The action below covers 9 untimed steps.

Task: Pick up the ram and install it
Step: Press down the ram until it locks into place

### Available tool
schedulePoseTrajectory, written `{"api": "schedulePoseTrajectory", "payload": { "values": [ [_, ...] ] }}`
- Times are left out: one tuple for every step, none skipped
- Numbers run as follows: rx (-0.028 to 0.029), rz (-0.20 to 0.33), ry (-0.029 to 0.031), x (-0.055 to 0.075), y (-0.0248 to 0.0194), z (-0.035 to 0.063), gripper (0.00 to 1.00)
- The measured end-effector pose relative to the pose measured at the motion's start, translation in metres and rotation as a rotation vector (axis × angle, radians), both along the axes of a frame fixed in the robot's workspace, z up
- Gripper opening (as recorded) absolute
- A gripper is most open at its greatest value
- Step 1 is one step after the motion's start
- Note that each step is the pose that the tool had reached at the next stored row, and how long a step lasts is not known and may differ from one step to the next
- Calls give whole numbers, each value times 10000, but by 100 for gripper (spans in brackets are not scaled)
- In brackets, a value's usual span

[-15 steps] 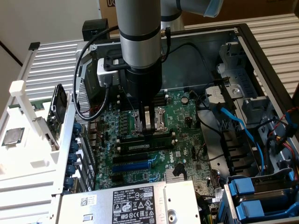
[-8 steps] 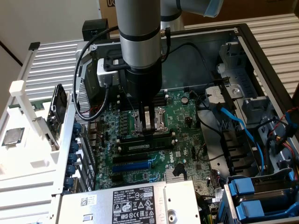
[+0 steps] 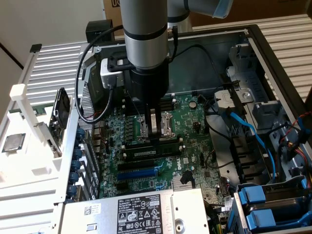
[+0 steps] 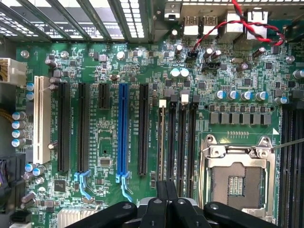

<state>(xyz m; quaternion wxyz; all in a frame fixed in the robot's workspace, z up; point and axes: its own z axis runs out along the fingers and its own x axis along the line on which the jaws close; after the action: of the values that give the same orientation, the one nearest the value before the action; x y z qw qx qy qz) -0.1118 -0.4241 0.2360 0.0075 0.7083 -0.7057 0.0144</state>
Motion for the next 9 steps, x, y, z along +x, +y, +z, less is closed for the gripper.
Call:
{"api": "schedulePoseTrajectory", "payload": {
  "values": [
    [1,1,-1,0,0,24,11],
    [-2,1,1,0,0,42,11],
    [-2,1,1,1,0,50,11],
    [-1,1,0,1,0,51,11],
    [0,1,0,1,0,51,11],
    [0,1,0,1,0,51,11],
    [-1,1,1,1,0,52,11],
    [-1,1,1,1,0,52,11],
    [-2,1,1,1,0,52,11]
  ]
}}
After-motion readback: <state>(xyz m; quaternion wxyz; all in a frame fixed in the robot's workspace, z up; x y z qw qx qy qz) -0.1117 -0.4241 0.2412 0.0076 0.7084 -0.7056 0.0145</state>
